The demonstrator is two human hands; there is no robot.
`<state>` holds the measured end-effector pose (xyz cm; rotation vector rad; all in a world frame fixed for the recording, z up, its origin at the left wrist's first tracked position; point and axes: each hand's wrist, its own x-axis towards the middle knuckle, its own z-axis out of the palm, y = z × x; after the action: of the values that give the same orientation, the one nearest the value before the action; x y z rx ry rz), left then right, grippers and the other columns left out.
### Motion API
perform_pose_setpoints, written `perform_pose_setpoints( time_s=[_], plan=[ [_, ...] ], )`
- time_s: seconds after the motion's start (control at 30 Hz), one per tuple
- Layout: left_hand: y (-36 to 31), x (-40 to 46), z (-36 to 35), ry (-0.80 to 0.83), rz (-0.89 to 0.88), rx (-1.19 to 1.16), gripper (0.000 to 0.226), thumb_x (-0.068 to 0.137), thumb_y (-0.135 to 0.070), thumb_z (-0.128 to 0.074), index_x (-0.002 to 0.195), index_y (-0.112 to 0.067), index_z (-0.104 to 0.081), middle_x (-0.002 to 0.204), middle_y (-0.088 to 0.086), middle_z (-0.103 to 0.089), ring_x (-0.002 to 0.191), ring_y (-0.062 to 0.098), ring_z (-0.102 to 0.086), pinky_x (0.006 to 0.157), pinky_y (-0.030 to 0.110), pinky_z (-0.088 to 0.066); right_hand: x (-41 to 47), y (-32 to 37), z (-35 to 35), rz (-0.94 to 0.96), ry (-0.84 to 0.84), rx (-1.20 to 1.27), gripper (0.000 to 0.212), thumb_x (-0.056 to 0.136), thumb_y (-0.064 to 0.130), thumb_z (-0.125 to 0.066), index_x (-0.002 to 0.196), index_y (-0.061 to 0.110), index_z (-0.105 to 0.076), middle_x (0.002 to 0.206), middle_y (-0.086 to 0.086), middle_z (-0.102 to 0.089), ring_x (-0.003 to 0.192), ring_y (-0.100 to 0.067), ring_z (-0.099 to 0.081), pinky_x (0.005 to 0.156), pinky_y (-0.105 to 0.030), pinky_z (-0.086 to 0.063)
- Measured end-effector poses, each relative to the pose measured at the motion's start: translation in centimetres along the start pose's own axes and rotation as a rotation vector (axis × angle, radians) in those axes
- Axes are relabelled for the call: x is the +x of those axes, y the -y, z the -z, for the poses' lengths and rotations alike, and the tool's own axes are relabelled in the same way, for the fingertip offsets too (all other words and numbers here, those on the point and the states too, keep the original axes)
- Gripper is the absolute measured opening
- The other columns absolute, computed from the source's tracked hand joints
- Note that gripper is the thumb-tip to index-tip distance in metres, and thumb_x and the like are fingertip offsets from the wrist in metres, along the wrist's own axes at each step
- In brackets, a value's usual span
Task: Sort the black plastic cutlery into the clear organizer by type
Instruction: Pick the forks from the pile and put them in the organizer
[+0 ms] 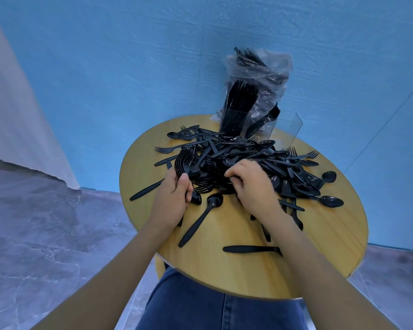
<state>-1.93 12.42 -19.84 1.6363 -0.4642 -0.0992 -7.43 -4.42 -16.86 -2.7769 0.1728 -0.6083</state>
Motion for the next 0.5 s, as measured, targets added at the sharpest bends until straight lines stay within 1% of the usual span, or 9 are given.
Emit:
perform_pose_setpoints(
  time_s=[0.07, 0.13, 0.23, 0.33, 0.43, 0.5],
  plan=[
    [0.0, 0.0, 0.0, 0.0, 0.002, 0.004, 0.023, 0.102, -0.021, -0.033, 0.086, -0.011, -0.044, 0.064, -0.002, -0.046, 0.057, 0.011, -0.042, 0.059, 0.032, -0.039, 0.3, 1.1, -0.4, 0.086, 0.139, -0.054, 0.024, 0.095, 0.014, -0.052, 0.116, 0.016, -0.064, 0.118, 0.002, -0.057, 0.111, -0.016, -0.045, 0.09, -0.02, -0.033],
    [0.0, 0.0, 0.0, -0.005, 0.012, -0.004, 0.022, 0.102, -0.021, -0.033, 0.087, -0.011, -0.044, 0.065, -0.001, -0.046, 0.058, 0.01, -0.042, 0.059, 0.032, -0.039, 0.7, 1.7, -0.8, 0.11, 0.219, -0.102, 0.029, 0.094, 0.019, -0.054, 0.123, 0.019, -0.06, 0.123, 0.002, -0.052, 0.113, -0.016, -0.043, 0.096, -0.026, -0.037],
    [0.0, 0.0, 0.0, -0.006, 0.016, 0.011, 0.022, 0.102, -0.022, -0.033, 0.087, -0.011, -0.044, 0.065, -0.002, -0.046, 0.058, 0.011, -0.042, 0.058, 0.033, -0.039, 0.9, 1.7, -0.6, 0.081, 0.24, -0.091, 0.03, 0.092, 0.028, -0.059, 0.121, 0.02, -0.06, 0.12, 0.002, -0.05, 0.113, -0.017, -0.042, 0.096, -0.03, -0.039],
    [0.2, 0.1, 0.0, -0.003, 0.007, 0.037, 0.026, 0.102, -0.023, -0.032, 0.087, -0.007, -0.044, 0.063, -0.001, -0.047, 0.058, 0.014, -0.042, 0.059, 0.034, -0.039, 0.4, 0.9, -0.1, 0.093, 0.28, -0.163, 0.031, 0.092, 0.033, -0.057, 0.121, 0.022, -0.059, 0.12, 0.002, -0.049, 0.112, -0.016, -0.041, 0.097, -0.03, -0.037],
    [0.2, 0.1, 0.0, -0.003, 0.015, 0.042, 0.027, 0.103, -0.025, -0.032, 0.086, -0.008, -0.045, 0.063, -0.001, -0.047, 0.059, 0.015, -0.042, 0.06, 0.035, -0.039, 0.0, 0.3, 0.0, 0.078, 0.325, -0.248, 0.032, 0.095, 0.027, -0.052, 0.127, 0.024, -0.055, 0.126, 0.003, -0.049, 0.116, -0.017, -0.04, 0.097, -0.029, -0.034],
    [0.2, 0.1, -0.1, -0.001, 0.022, 0.04, 0.028, 0.103, -0.025, -0.031, 0.087, -0.007, -0.045, 0.062, -0.002, -0.047, 0.058, 0.014, -0.042, 0.06, 0.034, -0.04, 0.1, 0.2, -0.1, 0.076, 0.307, -0.253, 0.029, 0.096, 0.022, -0.05, 0.125, 0.023, -0.057, 0.125, 0.003, -0.051, 0.115, -0.018, -0.041, 0.096, -0.029, -0.034]
  ],
)
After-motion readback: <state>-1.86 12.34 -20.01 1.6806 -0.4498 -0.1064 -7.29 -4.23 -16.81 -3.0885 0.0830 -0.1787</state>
